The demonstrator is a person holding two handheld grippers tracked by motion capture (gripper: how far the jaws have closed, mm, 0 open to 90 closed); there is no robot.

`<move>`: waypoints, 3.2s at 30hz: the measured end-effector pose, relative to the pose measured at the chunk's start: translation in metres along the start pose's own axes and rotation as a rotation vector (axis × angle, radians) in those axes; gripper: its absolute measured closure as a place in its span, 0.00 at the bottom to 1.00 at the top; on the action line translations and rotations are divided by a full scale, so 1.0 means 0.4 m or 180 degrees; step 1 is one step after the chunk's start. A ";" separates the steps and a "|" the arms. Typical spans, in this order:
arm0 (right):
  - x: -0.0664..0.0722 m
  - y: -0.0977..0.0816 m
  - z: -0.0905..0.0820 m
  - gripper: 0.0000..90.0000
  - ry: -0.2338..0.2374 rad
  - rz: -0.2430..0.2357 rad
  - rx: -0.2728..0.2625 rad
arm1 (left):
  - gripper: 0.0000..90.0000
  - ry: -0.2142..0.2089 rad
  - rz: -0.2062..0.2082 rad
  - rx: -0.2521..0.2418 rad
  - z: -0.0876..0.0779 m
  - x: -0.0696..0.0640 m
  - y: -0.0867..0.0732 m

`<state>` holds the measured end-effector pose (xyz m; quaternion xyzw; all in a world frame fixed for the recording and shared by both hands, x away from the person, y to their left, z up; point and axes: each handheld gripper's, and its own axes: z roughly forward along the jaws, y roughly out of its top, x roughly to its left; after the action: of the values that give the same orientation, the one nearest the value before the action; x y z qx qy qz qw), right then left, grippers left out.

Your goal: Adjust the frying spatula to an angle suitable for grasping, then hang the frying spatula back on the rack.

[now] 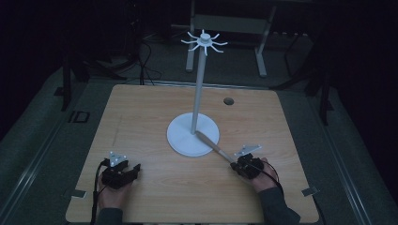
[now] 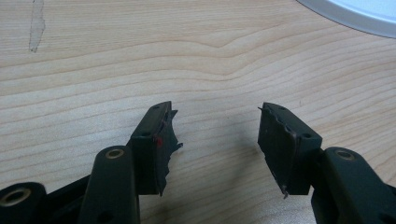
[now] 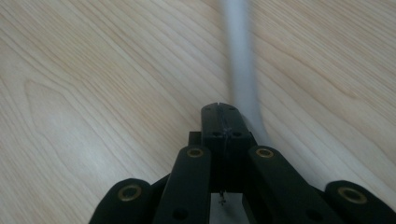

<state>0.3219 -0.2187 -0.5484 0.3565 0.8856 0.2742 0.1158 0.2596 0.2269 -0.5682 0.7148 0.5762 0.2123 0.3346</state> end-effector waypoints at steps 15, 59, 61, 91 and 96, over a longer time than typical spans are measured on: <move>0.035 0.056 0.008 0.79 0.0020 -0.0472 -0.0109 | 0.50 -0.0007 0.0003 0.0008 0.000 0.000 0.001; -0.019 0.189 0.068 0.85 0.0013 -0.0557 0.0242 | 0.50 -0.0016 -0.0018 0.0003 0.001 0.003 0.002; -0.019 0.186 0.068 0.85 0.0009 -0.0555 0.0217 | 0.50 -0.0011 -0.0016 0.0002 0.001 0.003 0.001; -0.033 0.185 -0.020 0.85 -0.0078 -0.0367 -0.0474 | 0.50 0.0022 -0.0075 -0.0046 -0.005 0.007 0.001; -0.036 0.188 -0.039 0.85 -0.0099 -0.0304 -0.0642 | 0.50 0.0024 -0.0076 -0.0050 -0.005 0.008 0.001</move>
<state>0.3685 -0.1902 -0.4926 0.3046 0.8676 0.3505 0.1777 0.2591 0.2303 -0.5668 0.7045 0.5843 0.2155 0.3405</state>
